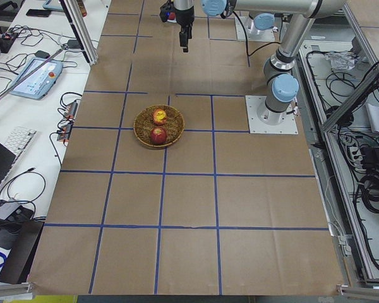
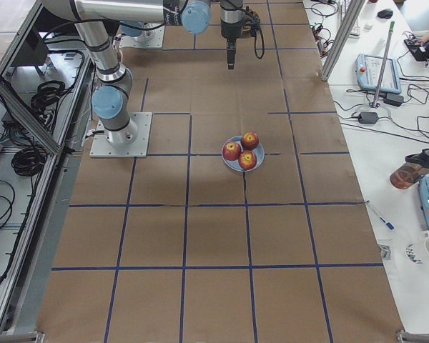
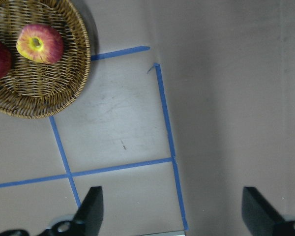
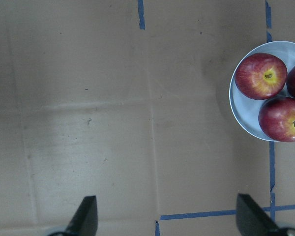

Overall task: Transfer apple from basket to plate
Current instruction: 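Lower the left gripper over the basket toward the yellower apple, then close the left gripper on the yellow-red apple and lift it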

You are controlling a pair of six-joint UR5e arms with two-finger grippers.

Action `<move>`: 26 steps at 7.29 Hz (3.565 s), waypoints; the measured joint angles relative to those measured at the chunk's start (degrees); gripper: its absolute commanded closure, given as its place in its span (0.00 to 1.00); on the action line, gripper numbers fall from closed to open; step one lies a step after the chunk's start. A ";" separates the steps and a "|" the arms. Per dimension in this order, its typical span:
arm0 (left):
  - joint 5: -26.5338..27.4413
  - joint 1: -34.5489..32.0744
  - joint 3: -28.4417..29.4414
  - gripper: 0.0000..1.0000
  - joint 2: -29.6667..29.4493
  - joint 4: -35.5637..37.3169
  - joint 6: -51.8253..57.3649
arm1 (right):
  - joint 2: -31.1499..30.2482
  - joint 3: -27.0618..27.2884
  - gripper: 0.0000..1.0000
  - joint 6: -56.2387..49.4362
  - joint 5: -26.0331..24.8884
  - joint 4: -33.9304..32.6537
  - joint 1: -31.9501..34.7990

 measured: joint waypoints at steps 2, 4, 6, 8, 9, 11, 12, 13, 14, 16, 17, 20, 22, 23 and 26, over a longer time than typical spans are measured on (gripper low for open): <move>0.17 4.53 -0.80 0.01 -4.04 7.24 7.94 | 0.05 0.06 0.00 -0.04 -0.04 -0.03 -0.04; 0.87 8.27 -2.18 0.01 -9.49 15.46 13.59 | 0.08 0.07 0.00 -0.05 -0.05 -0.02 -0.05; 1.10 11.84 -6.43 0.01 -14.27 26.65 17.48 | 0.09 0.08 0.00 -0.05 -0.07 0.04 -0.09; 0.91 12.84 -9.41 0.01 -18.46 33.39 20.44 | 0.09 0.14 0.00 -0.05 -0.05 0.05 -0.10; 0.81 12.91 -9.84 0.01 -19.62 34.19 20.58 | 0.07 0.15 0.00 -0.05 -0.05 0.05 -0.10; 0.73 13.01 -10.08 0.01 -22.27 35.17 19.92 | 0.07 0.12 0.00 -0.05 -0.05 0.03 -0.10; 0.73 13.03 -10.26 0.01 -23.48 35.89 19.36 | 0.08 0.09 0.00 -0.05 -0.02 0.00 -0.10; 0.82 13.04 -10.51 0.02 -24.60 37.10 19.03 | 0.09 0.08 0.00 -0.05 -0.03 -0.02 -0.10; 0.95 13.07 -10.66 0.24 -25.85 38.70 18.86 | 0.08 0.08 0.00 -0.05 -0.06 -0.03 -0.10; 0.93 13.12 -10.81 0.46 -27.17 40.05 18.34 | 0.09 0.08 0.00 -0.05 -0.07 -0.04 -0.10; 0.98 13.13 -10.89 0.46 -27.32 40.17 18.21 | 0.09 0.08 0.00 -0.05 -0.05 -0.04 -0.09; 1.49 11.48 -8.88 0.46 -23.24 36.49 14.57 | 0.09 0.02 0.00 -0.05 -0.01 -0.11 -0.12; 1.11 4.07 -4.40 0.46 -19.47 28.40 1.43 | 0.09 0.00 0.00 -0.05 -0.01 -0.12 -0.11; 0.94 -1.75 -2.41 0.46 -19.43 25.74 -8.12 | 0.09 -0.01 0.00 -0.05 -0.03 -0.12 -0.08; -0.85 -18.52 0.52 0.46 -25.63 28.33 -33.61 | 0.04 0.09 0.00 -0.05 -0.02 -0.05 0.04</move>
